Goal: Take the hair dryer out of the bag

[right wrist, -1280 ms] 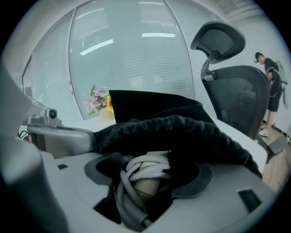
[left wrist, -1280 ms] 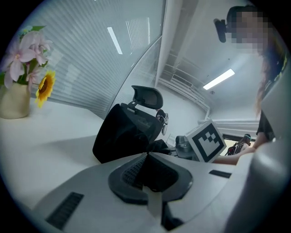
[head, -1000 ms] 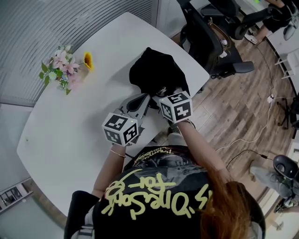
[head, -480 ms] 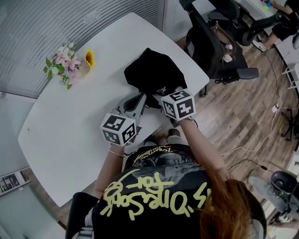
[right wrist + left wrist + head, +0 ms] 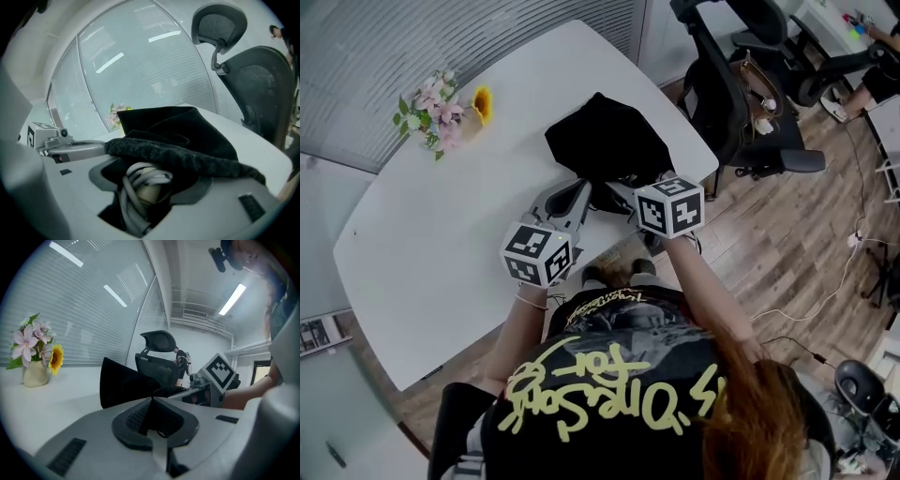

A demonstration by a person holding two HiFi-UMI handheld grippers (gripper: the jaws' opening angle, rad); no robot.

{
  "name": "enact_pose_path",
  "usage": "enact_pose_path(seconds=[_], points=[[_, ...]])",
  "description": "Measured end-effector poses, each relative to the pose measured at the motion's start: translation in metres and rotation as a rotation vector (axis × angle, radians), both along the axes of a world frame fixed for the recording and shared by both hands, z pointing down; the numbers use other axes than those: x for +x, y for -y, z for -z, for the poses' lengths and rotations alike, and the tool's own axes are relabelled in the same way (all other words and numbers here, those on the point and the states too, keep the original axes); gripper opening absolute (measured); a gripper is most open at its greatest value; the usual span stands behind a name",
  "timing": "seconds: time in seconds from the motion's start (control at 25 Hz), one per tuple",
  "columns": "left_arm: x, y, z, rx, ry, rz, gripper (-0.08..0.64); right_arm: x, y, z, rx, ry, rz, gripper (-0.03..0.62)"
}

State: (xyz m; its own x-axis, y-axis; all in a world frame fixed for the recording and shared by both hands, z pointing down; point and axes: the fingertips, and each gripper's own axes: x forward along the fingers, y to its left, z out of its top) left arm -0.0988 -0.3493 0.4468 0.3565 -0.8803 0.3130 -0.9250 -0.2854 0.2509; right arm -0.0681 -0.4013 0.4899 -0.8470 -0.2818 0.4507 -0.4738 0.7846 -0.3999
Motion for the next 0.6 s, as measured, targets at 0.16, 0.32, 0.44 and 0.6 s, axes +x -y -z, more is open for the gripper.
enact_pose_path(seconds=[0.16,0.32,0.44,0.6], points=[[0.001,0.002,0.000,-0.001,0.016,0.022,0.003,0.006,-0.002,0.006,0.006,0.014,0.032,0.285],[0.001,0.003,-0.001,-0.003,0.023,0.043,0.003,0.009,-0.005,0.011,0.011,0.031,0.060,0.285],[0.004,0.003,-0.002,-0.004,0.026,0.052,0.003,0.014,-0.008,0.014,0.031,0.024,0.084,0.285],[0.008,0.006,-0.002,0.008,0.033,0.062,0.003,0.021,-0.008,0.016,0.042,0.021,0.099,0.284]])
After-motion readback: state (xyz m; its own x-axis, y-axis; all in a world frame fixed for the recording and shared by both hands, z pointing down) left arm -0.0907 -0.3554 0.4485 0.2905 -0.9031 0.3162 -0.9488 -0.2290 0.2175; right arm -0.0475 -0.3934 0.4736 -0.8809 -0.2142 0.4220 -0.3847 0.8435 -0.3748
